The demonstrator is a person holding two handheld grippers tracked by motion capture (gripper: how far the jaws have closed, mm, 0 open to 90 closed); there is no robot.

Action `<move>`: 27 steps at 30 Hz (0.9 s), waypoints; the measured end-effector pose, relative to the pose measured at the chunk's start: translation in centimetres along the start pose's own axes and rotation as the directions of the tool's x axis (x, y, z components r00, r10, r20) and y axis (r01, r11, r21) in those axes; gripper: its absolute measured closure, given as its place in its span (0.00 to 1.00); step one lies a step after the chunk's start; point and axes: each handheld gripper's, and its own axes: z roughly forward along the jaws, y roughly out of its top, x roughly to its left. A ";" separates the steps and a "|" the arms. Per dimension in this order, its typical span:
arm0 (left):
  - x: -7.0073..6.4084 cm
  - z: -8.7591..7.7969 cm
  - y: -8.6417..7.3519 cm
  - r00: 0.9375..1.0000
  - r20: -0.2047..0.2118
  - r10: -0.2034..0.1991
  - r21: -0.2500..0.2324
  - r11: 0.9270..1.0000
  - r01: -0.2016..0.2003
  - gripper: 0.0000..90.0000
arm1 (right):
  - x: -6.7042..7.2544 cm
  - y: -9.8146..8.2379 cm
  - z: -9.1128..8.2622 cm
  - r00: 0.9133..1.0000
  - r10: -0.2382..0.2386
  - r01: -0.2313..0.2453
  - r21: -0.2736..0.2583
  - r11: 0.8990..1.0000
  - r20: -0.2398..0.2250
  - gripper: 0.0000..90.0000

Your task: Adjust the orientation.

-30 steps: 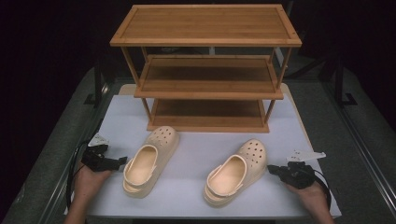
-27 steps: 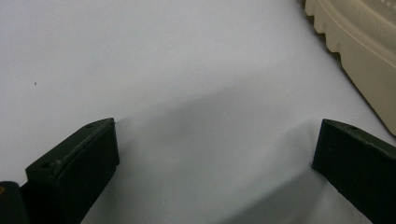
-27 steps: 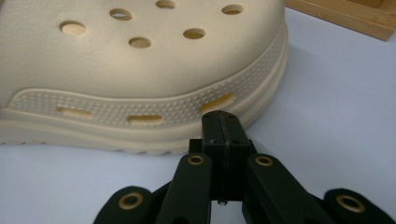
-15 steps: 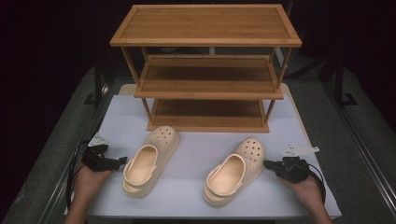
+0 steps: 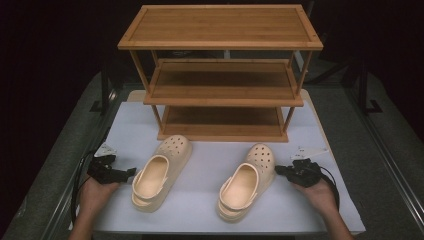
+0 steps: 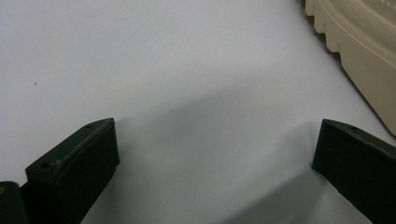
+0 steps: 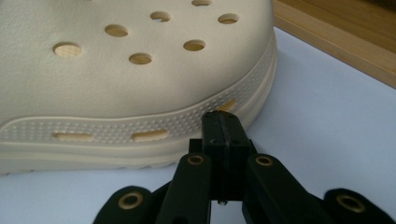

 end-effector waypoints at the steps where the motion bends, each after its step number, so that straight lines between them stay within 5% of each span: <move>1: 0.0 0.0 0.0 1.000 0.000 0.000 0.000 1.000 0.000 0.00 | 0.0 0.2 0.2 1.000 -0.002 0.002 0.000 1.000 -0.004 1.00; 27: 0.0 0.0 0.0 1.000 0.002 0.000 0.000 1.000 0.000 0.00 | 0.5 5.1 4.9 0.997 -0.036 0.037 0.015 0.999 -0.063 1.00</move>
